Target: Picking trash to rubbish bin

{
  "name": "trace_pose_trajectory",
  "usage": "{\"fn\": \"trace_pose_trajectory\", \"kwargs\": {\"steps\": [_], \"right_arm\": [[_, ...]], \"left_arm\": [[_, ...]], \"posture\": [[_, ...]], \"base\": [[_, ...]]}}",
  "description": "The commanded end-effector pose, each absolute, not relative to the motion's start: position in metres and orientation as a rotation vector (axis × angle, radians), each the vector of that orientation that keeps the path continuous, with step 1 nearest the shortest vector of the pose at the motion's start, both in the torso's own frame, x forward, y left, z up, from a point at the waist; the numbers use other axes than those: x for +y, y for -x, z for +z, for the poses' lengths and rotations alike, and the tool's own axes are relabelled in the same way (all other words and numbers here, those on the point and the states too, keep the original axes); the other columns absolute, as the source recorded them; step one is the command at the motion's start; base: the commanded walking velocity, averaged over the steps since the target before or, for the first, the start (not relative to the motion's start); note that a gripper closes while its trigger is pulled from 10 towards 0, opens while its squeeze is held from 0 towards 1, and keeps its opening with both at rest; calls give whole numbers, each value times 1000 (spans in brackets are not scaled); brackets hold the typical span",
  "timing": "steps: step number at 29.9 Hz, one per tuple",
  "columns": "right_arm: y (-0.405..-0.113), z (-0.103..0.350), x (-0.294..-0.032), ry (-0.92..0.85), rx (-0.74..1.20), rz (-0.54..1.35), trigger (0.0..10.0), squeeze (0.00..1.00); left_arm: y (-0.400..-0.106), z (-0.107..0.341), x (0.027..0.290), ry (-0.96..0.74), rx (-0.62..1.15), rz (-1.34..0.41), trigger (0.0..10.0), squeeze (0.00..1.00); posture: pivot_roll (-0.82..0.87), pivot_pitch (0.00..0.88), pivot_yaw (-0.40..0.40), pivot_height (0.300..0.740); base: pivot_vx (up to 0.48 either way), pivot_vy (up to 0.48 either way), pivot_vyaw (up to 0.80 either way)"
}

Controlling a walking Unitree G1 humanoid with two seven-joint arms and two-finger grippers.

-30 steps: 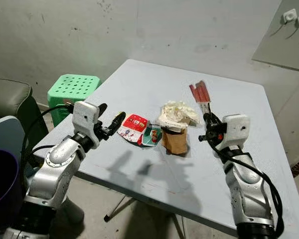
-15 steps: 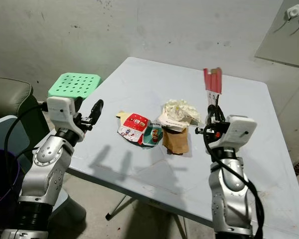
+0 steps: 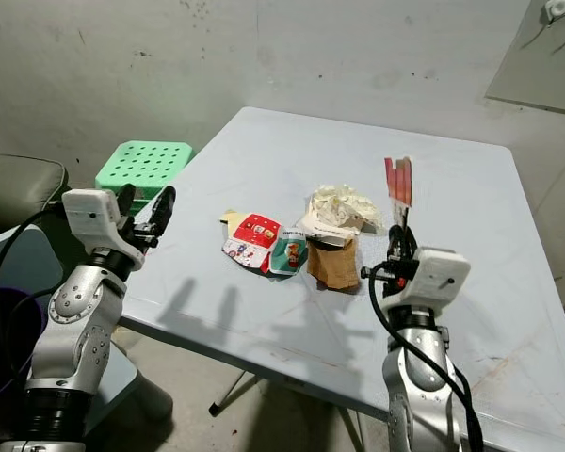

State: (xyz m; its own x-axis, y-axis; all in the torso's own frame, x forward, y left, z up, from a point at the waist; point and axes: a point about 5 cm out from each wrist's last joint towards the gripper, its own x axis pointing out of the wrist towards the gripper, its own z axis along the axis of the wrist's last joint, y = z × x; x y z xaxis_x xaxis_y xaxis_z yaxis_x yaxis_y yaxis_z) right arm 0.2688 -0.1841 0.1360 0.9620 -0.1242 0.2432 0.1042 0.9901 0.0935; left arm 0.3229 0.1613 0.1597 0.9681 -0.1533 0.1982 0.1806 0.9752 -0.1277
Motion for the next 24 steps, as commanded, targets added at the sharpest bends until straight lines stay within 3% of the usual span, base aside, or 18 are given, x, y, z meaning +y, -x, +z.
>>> {"fn": "trace_pose_trajectory", "kwargs": {"steps": [1, 7, 17, 24], "right_arm": [[-271, 134, -181, -65, -247, -110, 10000, 0], [-274, 137, -178, -22, -252, -102, 10000, 0], [-271, 129, -172, -8, -222, -89, 10000, 0], [-265, 124, -172, -1, -202, -91, 10000, 0]], "left_arm": [[-327, 161, 161, 138, -185, -172, 10000, 0], [-325, 156, 163, 161, -148, -173, 10000, 0], [-301, 136, 136, 108, -109, -259, 10000, 0], [-292, 134, 141, 83, -123, -211, 10000, 0]], "posture": [[-44, 0, 21, 740], [-47, 0, 23, 740], [-32, 0, 14, 740], [-31, 0, 2, 740]], "base": [[0, 0, 0], [0, 0, 0], [0, 0, 0], [0, 0, 0]]}}
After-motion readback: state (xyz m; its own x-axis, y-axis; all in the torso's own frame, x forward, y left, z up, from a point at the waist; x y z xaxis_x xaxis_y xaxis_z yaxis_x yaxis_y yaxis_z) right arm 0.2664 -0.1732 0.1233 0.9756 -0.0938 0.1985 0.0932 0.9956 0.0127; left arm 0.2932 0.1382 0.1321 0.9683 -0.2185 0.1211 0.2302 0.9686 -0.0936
